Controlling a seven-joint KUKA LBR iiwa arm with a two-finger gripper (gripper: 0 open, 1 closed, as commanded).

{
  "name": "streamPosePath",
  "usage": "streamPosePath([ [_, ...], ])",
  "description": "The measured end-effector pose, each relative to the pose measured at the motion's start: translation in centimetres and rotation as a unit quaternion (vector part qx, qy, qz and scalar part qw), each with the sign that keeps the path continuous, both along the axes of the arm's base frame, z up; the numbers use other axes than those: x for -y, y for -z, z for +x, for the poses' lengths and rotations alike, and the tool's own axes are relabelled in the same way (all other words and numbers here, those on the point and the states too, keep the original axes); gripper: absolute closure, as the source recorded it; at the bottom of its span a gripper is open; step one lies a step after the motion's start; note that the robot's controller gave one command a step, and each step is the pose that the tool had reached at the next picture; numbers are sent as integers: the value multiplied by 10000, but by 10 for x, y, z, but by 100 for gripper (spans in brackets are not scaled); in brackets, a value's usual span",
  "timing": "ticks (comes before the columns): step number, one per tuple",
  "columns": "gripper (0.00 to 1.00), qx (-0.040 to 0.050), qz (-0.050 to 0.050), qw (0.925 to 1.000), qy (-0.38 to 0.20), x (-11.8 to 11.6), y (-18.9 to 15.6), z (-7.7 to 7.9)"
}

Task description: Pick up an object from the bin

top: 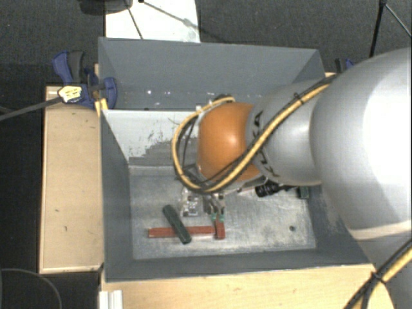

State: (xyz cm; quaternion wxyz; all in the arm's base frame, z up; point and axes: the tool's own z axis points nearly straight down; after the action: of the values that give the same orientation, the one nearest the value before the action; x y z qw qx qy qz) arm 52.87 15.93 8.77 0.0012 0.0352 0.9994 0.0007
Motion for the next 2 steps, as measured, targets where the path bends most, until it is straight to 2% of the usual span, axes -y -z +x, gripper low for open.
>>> streamPosePath([
  [1, 100, -2, 0, 10000, 2, 0, 0, 0],
  [2, 0, 13, -2, 9999, 168, 20, -46, 30],
])
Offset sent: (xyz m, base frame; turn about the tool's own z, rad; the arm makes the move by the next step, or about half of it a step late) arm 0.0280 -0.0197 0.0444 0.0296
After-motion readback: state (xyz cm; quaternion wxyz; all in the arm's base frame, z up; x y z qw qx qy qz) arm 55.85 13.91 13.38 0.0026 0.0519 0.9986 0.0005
